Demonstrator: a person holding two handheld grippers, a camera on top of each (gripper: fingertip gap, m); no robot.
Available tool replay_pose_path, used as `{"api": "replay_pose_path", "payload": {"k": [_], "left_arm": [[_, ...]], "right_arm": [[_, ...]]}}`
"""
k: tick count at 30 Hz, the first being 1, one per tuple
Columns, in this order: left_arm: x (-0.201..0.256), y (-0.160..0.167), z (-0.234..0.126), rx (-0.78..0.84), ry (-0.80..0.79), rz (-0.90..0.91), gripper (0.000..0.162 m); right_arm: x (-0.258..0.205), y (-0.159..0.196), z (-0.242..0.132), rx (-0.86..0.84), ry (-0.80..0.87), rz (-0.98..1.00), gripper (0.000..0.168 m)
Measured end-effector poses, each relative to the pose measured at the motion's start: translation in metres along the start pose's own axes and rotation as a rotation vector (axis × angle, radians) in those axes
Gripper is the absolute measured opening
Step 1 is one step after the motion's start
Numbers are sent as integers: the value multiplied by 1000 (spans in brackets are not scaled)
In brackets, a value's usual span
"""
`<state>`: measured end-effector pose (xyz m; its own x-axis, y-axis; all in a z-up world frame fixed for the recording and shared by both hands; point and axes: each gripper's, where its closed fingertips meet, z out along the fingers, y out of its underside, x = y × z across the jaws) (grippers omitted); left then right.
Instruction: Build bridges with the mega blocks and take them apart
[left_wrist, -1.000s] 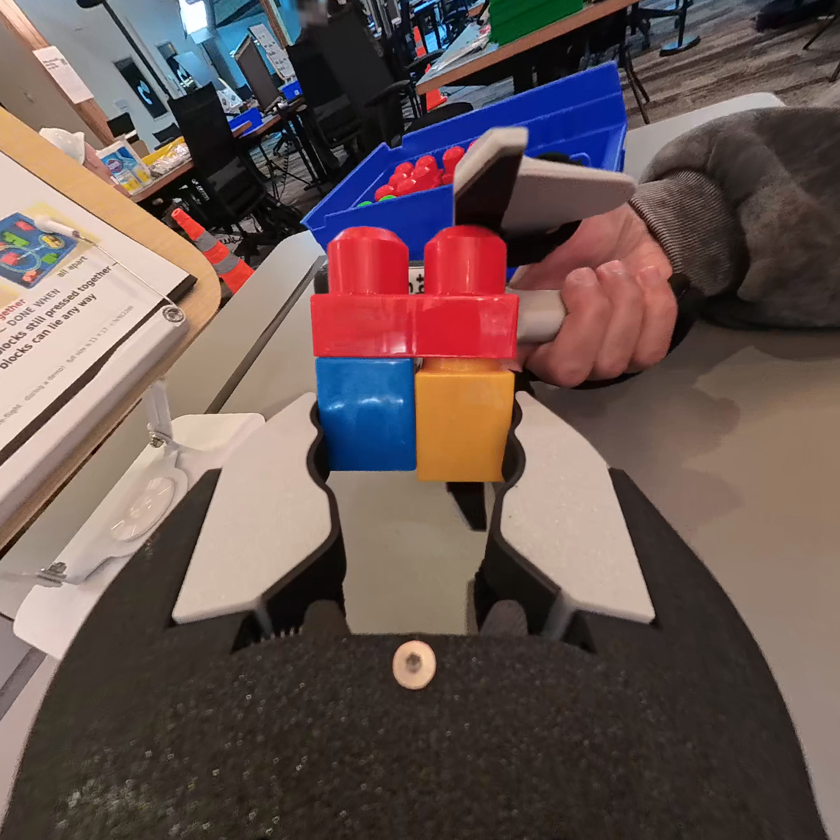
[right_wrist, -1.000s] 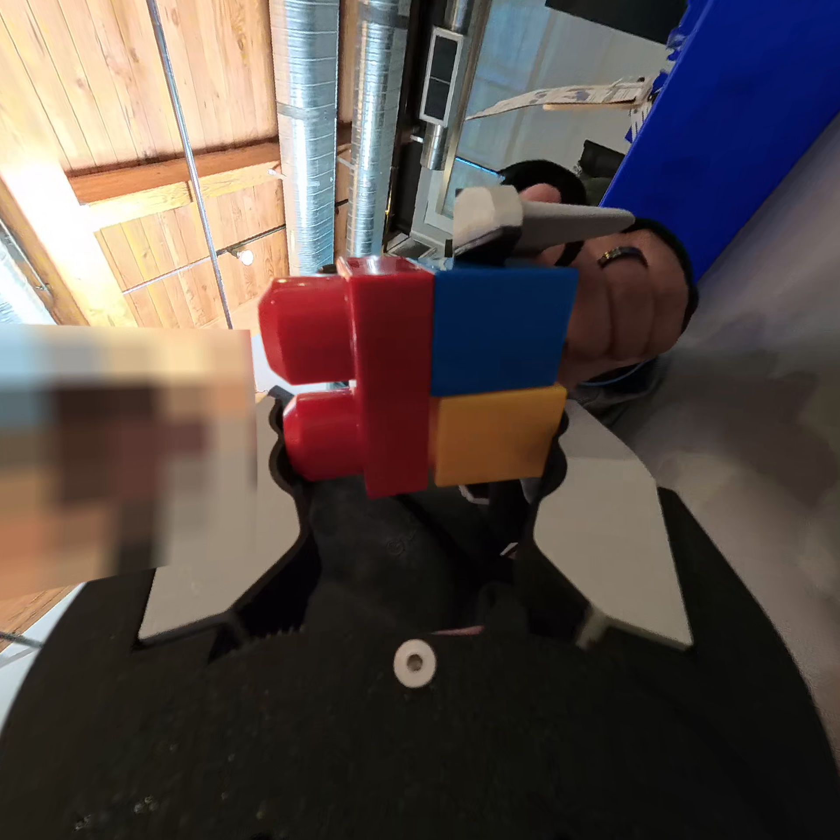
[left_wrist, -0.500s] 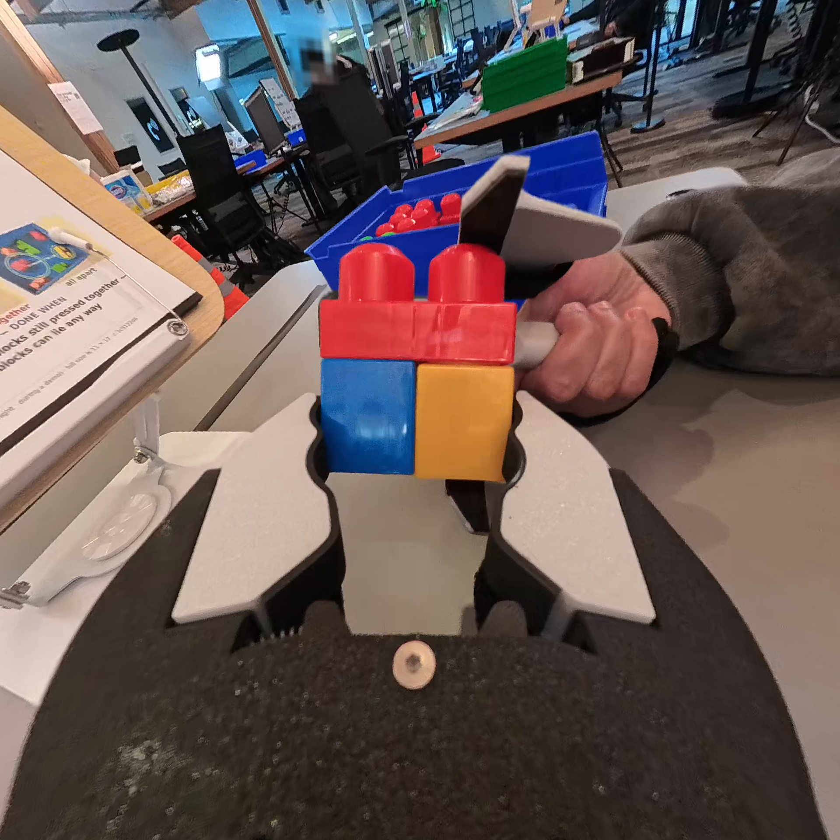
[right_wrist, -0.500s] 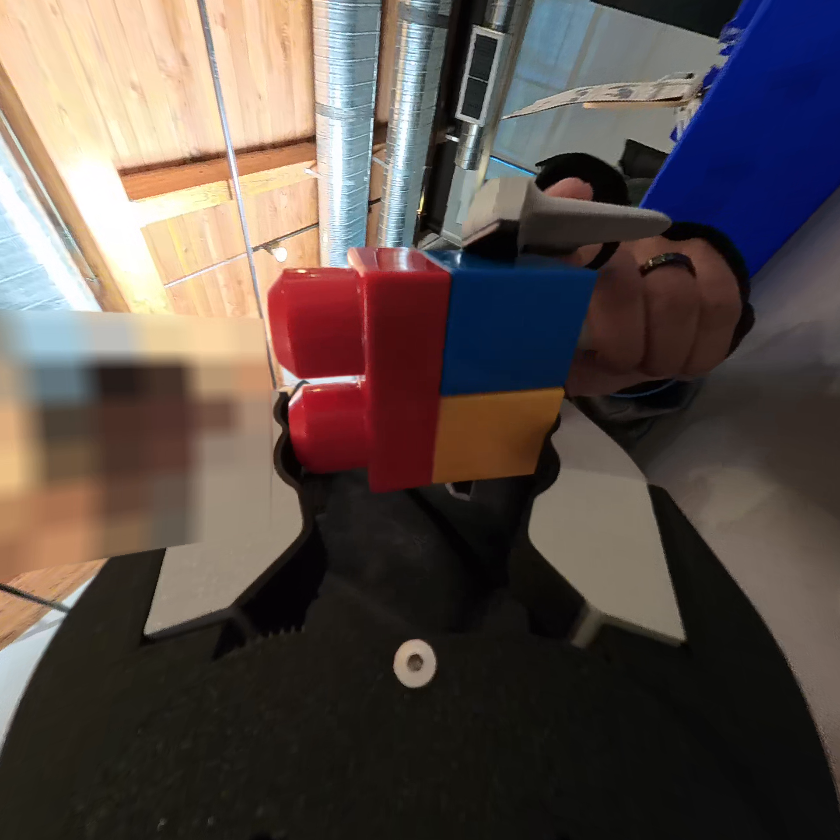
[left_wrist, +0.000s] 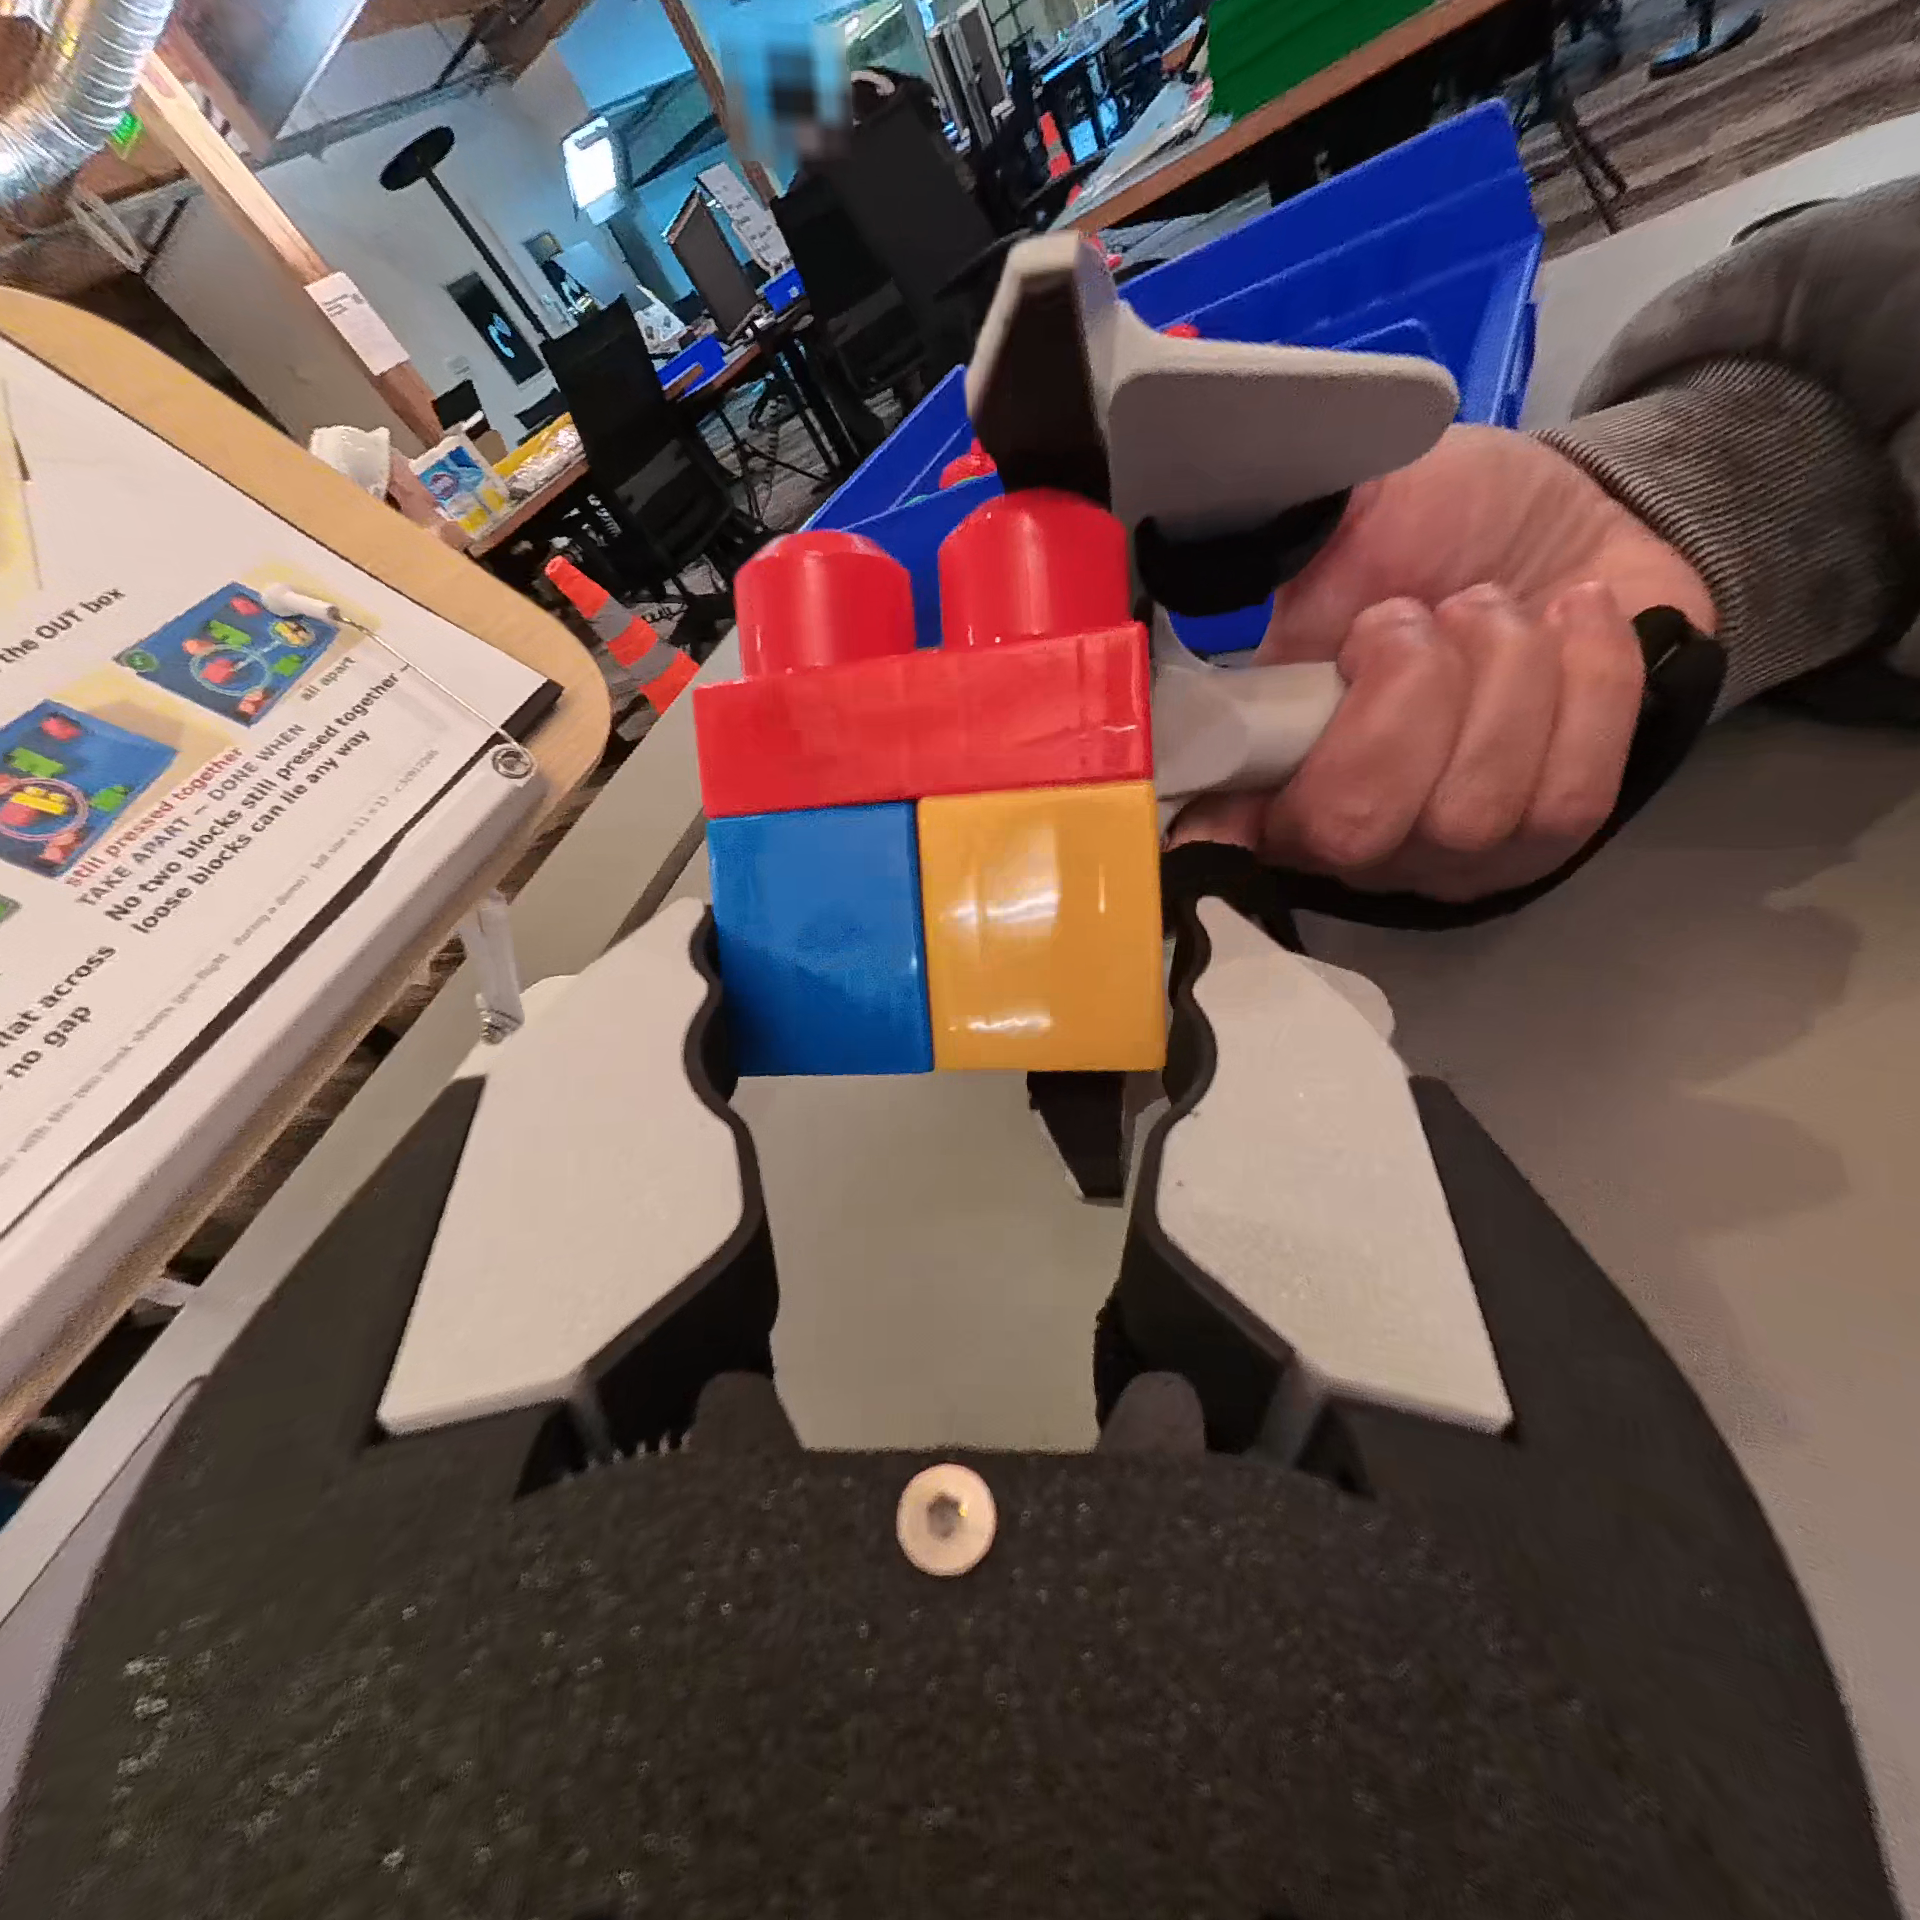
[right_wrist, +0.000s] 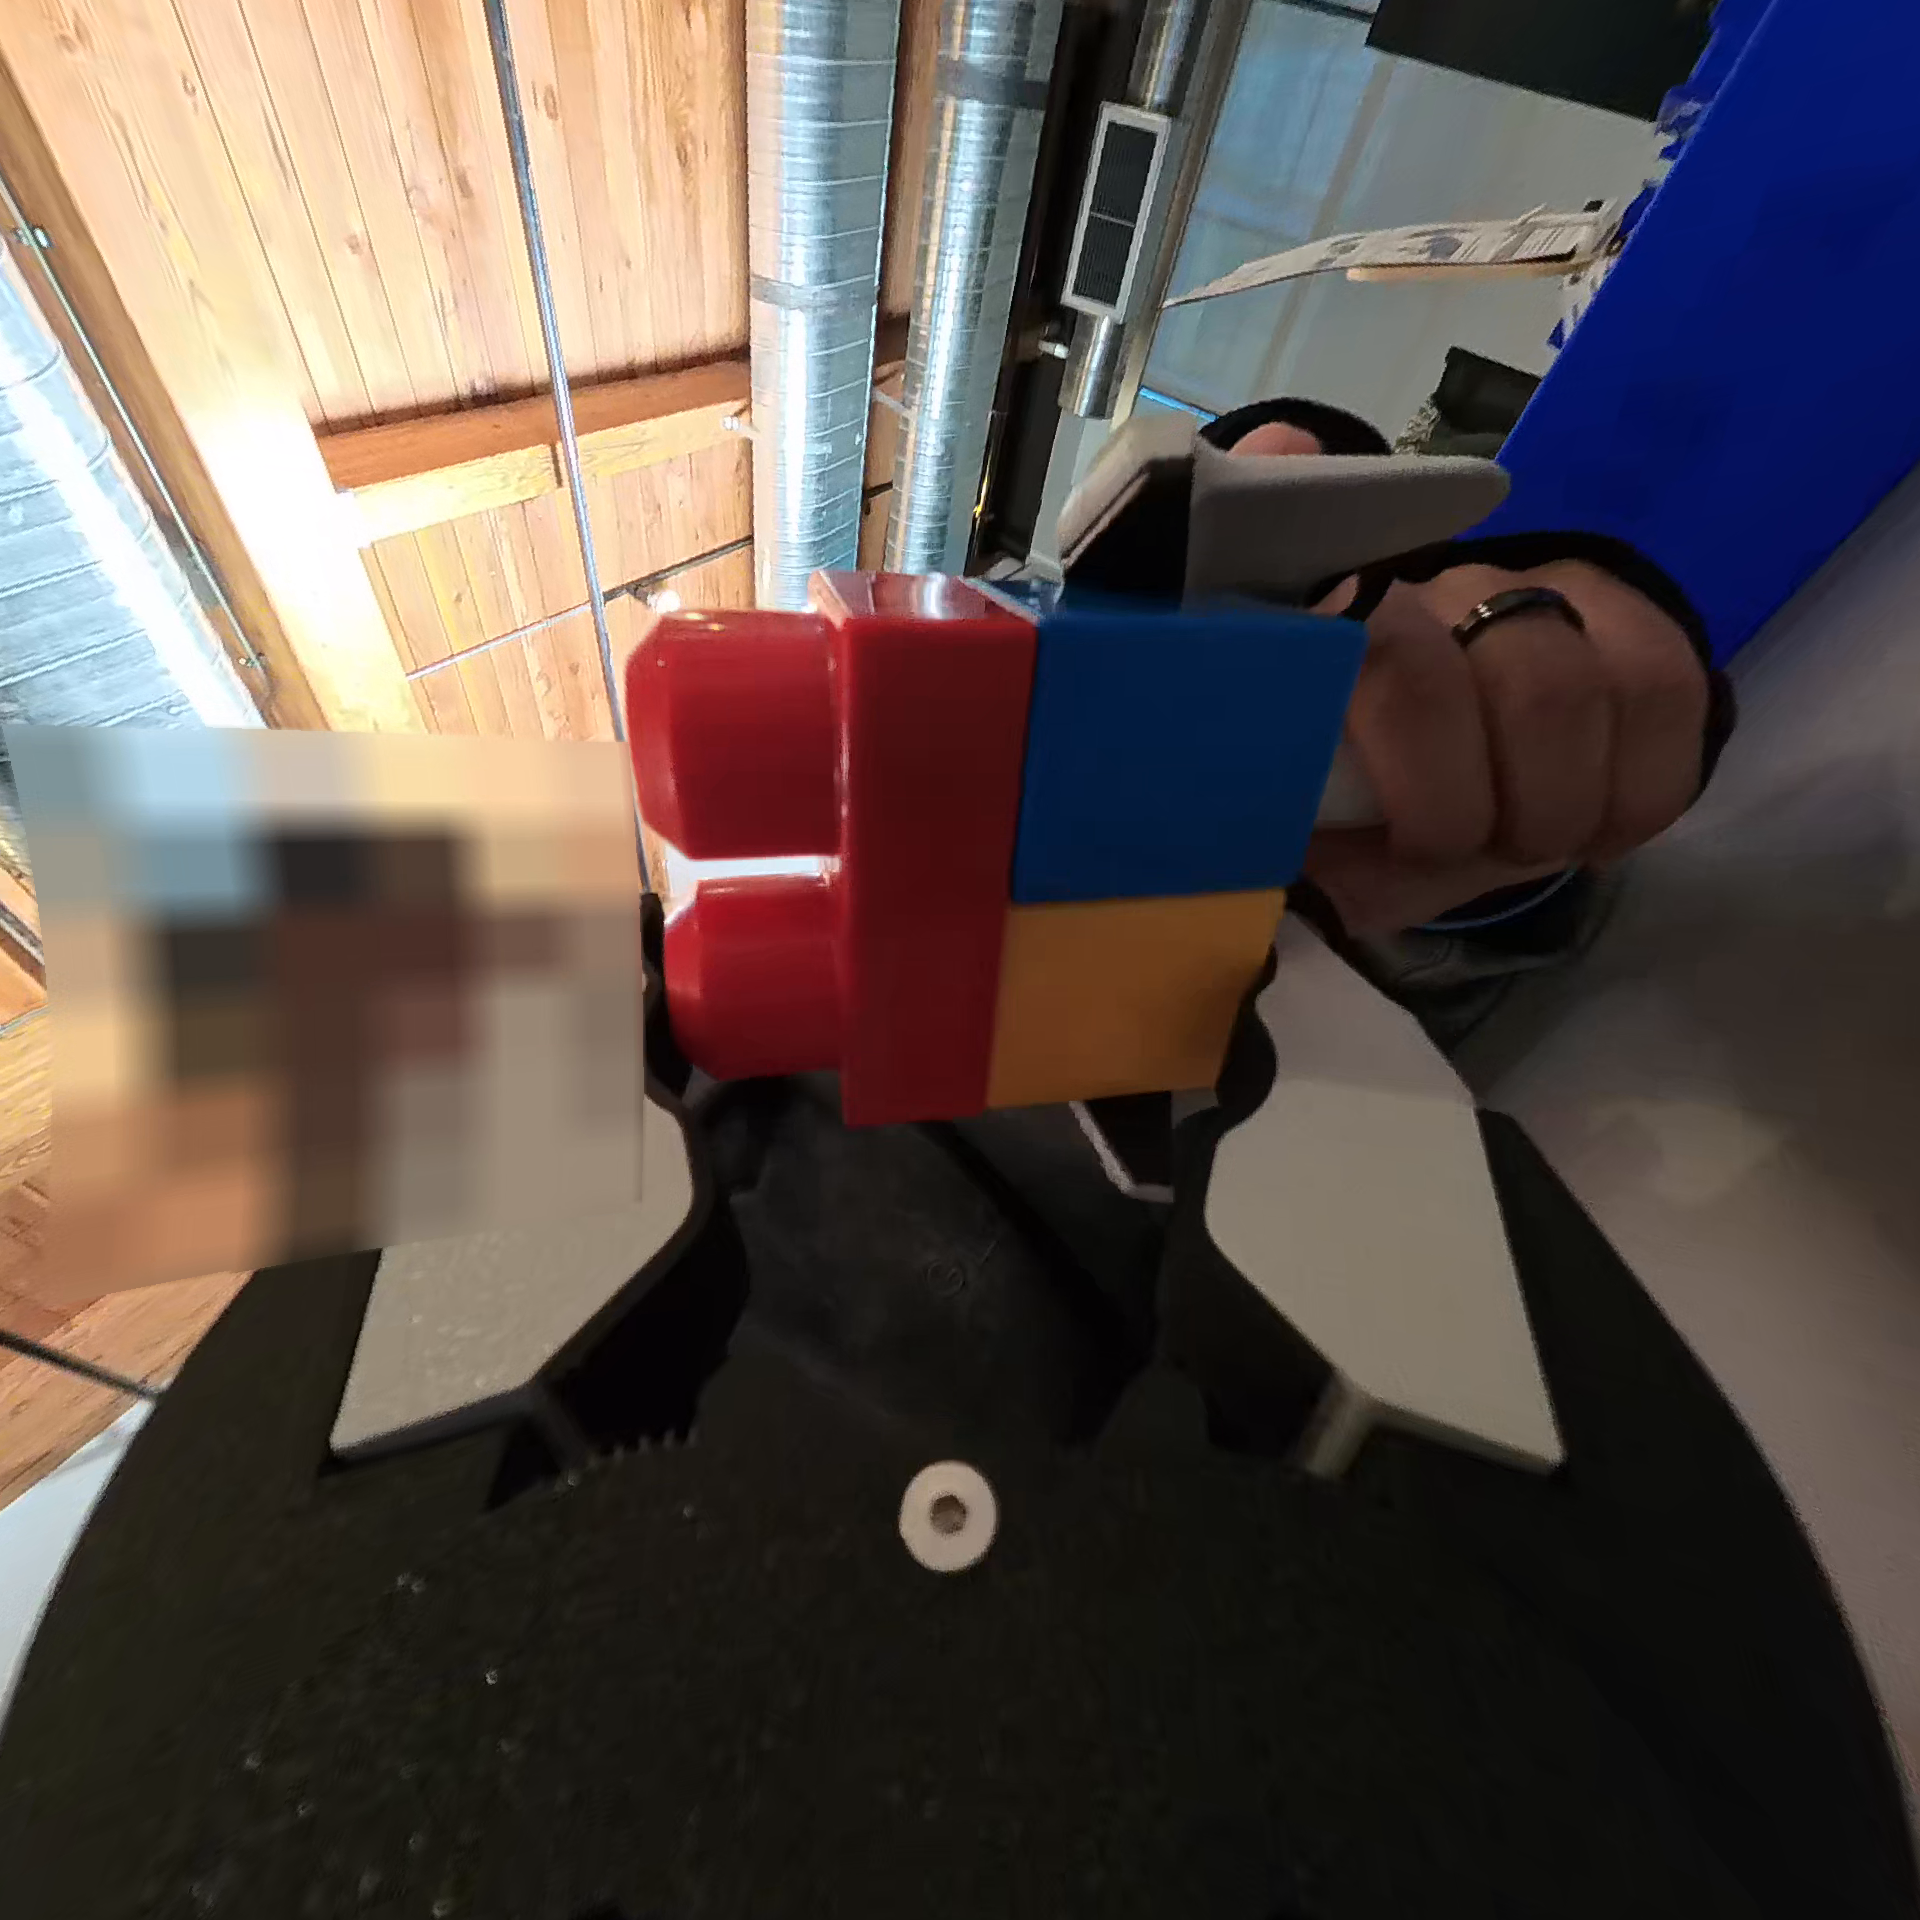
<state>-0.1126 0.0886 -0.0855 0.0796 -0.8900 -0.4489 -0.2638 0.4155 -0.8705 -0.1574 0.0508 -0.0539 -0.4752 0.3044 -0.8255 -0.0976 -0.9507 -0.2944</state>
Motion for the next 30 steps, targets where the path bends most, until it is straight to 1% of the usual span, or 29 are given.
{"api": "replay_pose_path", "payload": {"k": [3, 5, 6, 10, 11, 13, 14, 15, 17, 19, 20, 21, 23, 25, 26, 27, 30], "left_arm": [[-1, 2, 0, -30, 4, -4, 80], [1, 1, 0, -20, 24, -20, 80], [1, -1, 0, -19, 26, -20, 80], [-2, 7, 0, -73, -7, 36, 80], [-3, 8, 0, -78, -12, 45, 80], [-6, 9, -2, -91, -33, 75, 80], [-9, 9, -5, -100, -47, 87, 80], [-13, 11, -7, -117, -68, 98, 80], [-22, 18, -10, -155, -114, 108, 80], [-29, 23, -12, -176, -160, 128, 80], [-31, 25, -13, -191, -178, 151, 80], [-31, 27, -12, -205, -193, 174, 80], [-28, 30, -10, -224, -191, 202, 80], [-25, 31, -9, -229, -191, 212, 80], [-24, 30, -9, -225, -195, 210, 80], [-23, 28, -9, -214, -202, 203, 80], [-16, 18, -12, -162, -178, 147, 80]], "right_arm": [[1, -2, 0, 11, 8, 4, 104], [-2, 0, 0, -2, -10, 4, 102], [-2, 0, 0, -8, -10, 0, 105], [4, -5, 0, 32, 54, -6, 106], [5, -6, -1, 46, 77, -22, 103], [8, -12, -8, 61, 179, -97, 104], [8, -14, -12, 53, 243, -140, 107], [8, -18, -16, 51, 322, -192, 109], [6, -28, -23, 62, 492, -274, 106], [7, -43, -34, 88, 708, -359, 100], [9, -49, -39, 94, 809, -390, 93], [13, -52, -42, 78, 893, -406, 89], [24, -51, -43, 28, 1014, -419, 74], [31, -47, -40, -3, 1052, -407, 59], [33, -45, -37, -14, 1058, -405, 43], [35, -42, -35, -17, 1058, -403, 37], [27, -39, -34, -8, 1075, -439, 37]]}}
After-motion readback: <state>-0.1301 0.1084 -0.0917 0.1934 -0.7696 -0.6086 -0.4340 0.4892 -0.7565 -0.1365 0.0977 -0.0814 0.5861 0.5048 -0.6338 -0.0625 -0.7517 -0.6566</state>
